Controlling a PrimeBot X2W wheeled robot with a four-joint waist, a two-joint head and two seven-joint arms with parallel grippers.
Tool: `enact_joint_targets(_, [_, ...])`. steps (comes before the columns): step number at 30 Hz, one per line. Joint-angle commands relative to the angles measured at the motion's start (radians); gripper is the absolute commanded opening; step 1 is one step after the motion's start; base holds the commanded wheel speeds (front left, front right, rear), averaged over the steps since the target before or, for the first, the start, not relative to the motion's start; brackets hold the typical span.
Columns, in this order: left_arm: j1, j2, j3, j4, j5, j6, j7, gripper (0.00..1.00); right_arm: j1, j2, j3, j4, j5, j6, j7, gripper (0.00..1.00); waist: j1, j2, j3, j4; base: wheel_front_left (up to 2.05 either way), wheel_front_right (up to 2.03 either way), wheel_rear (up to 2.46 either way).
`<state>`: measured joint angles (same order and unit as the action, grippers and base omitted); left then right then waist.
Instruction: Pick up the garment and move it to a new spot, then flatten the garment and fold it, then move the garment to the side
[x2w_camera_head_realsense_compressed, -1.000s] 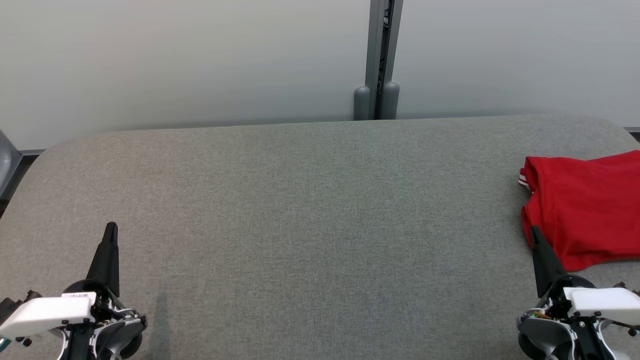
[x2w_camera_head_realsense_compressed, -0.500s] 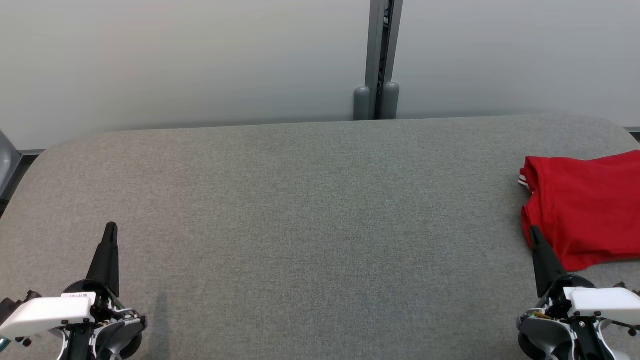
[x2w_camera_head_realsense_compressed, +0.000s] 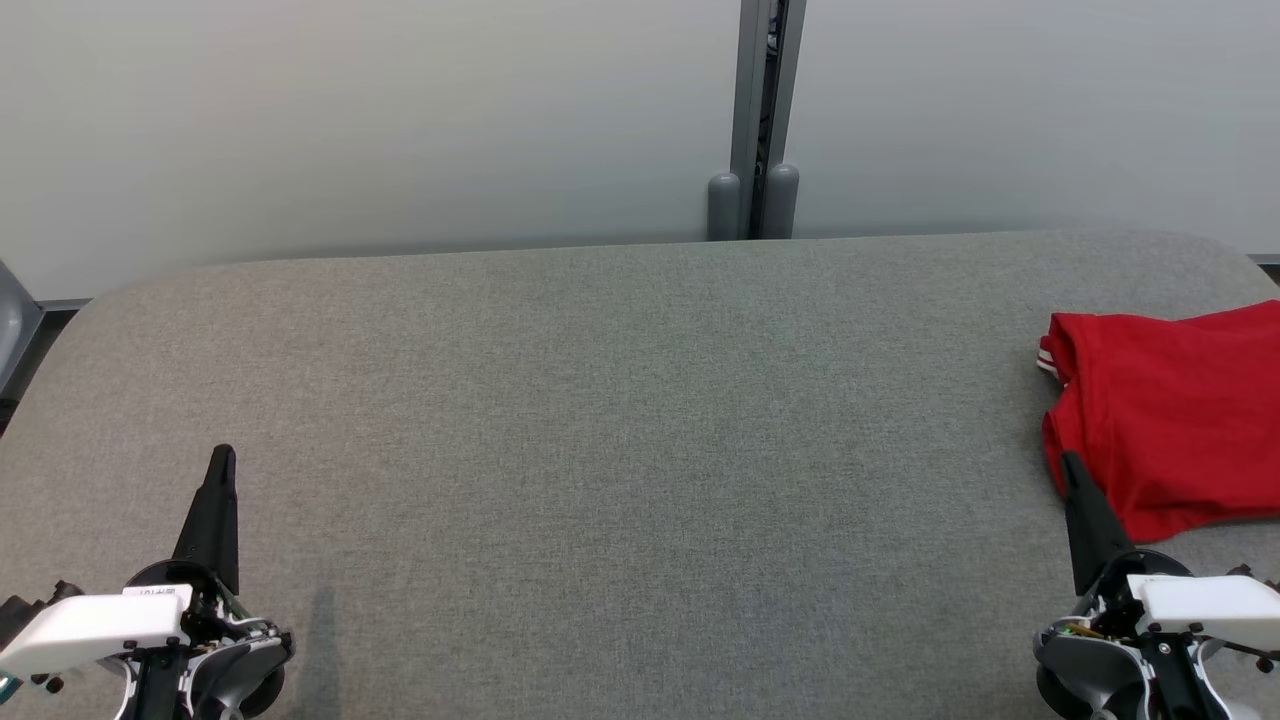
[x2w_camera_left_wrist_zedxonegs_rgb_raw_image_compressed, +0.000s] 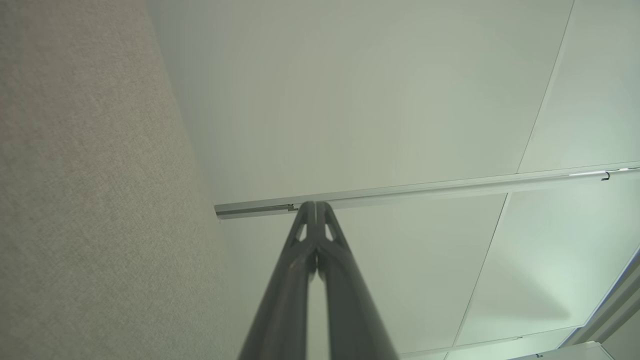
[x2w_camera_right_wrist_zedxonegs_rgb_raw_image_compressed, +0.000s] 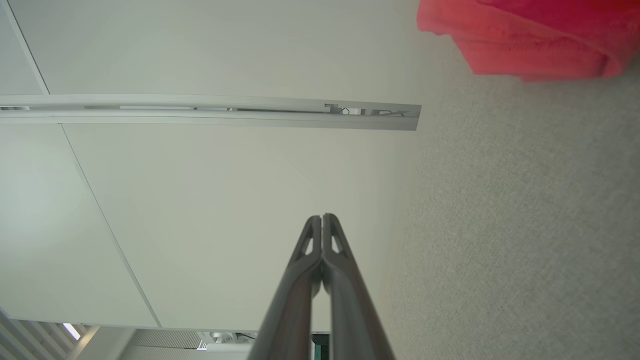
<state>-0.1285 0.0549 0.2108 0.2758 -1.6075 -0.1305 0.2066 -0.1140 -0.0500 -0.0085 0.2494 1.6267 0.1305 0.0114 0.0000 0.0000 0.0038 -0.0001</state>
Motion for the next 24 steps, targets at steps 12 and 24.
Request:
enact_joint_targets(12, [-0.013,0.003,0.006,0.001,0.005,-0.004,0.003,0.00,-0.010,-0.003,-0.002,0.004,-0.004,0.000,0.005,0.00,0.0000,0.0000,0.000,0.000,0.00,0.00,0.00])
enact_joint_targets(24, [-0.013,0.002,0.008,0.001,0.006,-0.004,0.003,0.00,-0.010,-0.003,-0.002,0.004,-0.005,0.000,0.005,0.00,0.0000,0.0000,0.000,0.000,0.00,0.00,0.00])
